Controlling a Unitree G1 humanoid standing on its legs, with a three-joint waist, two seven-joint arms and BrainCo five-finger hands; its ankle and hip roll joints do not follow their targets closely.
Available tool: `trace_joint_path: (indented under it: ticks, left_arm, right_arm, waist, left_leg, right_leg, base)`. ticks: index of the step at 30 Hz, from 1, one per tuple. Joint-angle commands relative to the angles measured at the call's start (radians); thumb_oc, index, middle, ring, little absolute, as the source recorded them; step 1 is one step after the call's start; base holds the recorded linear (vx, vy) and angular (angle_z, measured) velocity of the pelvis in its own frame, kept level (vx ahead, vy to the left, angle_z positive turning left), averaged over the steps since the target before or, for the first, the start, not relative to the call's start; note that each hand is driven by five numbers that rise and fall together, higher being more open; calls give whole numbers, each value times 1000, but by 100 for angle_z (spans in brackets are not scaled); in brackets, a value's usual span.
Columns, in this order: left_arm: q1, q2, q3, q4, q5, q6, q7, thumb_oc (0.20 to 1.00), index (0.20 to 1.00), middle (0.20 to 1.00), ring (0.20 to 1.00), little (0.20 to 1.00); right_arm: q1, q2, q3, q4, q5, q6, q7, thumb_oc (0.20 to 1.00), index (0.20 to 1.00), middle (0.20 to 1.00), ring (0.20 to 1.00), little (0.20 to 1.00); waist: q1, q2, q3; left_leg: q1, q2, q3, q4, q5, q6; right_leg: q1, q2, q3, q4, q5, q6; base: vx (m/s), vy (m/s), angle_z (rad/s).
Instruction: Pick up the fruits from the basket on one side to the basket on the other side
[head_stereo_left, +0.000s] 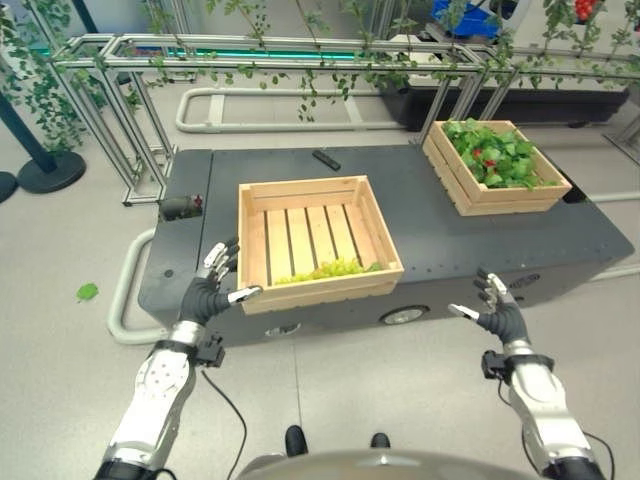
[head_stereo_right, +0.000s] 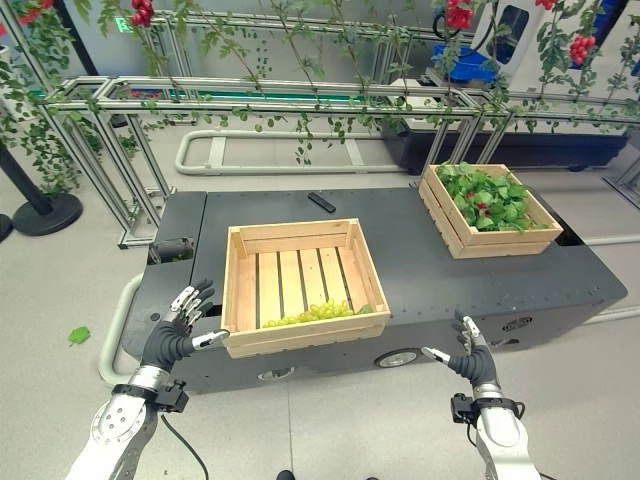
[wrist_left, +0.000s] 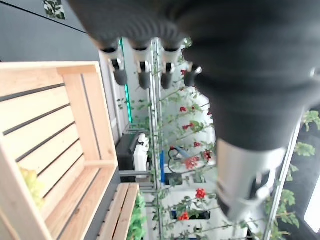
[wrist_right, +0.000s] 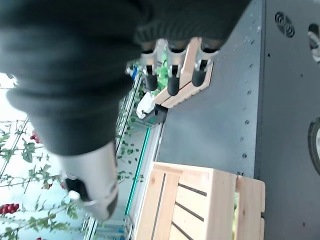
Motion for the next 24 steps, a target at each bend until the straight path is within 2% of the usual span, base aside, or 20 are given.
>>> trace_joint_path:
  ticks: [1,8,20,24]
  left_arm:
    - [-78,-1,8,-17,20,-37,7,1000,1000,1000,1000,1000]
    - [-95,-18,-18,19,11,-32,21,1000,1000,1000,1000,1000]
    - [-77,-34,-23,42,7,-25,30,1000,1000,1000,1000,1000]
    - [-79,-52,-34,177,19,-16,52,1000,1000,1000,1000,1000]
  right_arm:
    - [-76,-22,-31,-29,52,-42,3,1000,1000,1000,1000,1000]
    - [-36,-28,-36,-27,76,-49,0,1000,1000,1000,1000,1000]
    - [-26,-27,-37,-6,63,-49,-7,1000,1000,1000,1000,1000]
    - [-37,-23,-10,55,49,-47,-17,1000,1000,1000,1000,1000]
  waist:
    - [0,10,21]
    - [0,16,25]
    - [4,17,15]
    - [7,17,14]
  left_leg:
    - [77,121,-29,30,-97,-116]
    - [65,147,-88,57,-85,-144]
    - [68,139,-119,65,-93,-146]
    - [73,135,-119,69,-97,-144]
  right_leg:
    - [-31,56,-35,62,-63,31]
    - [15,88,-86,46,-93,-3]
    - [57,89,-100,16,-99,-14]
    - [63,87,-100,18,-100,-15]
  base:
    - [76,-272,67]
    - [52,-139,38]
    - [42,-17,15]
    - [14,13,3]
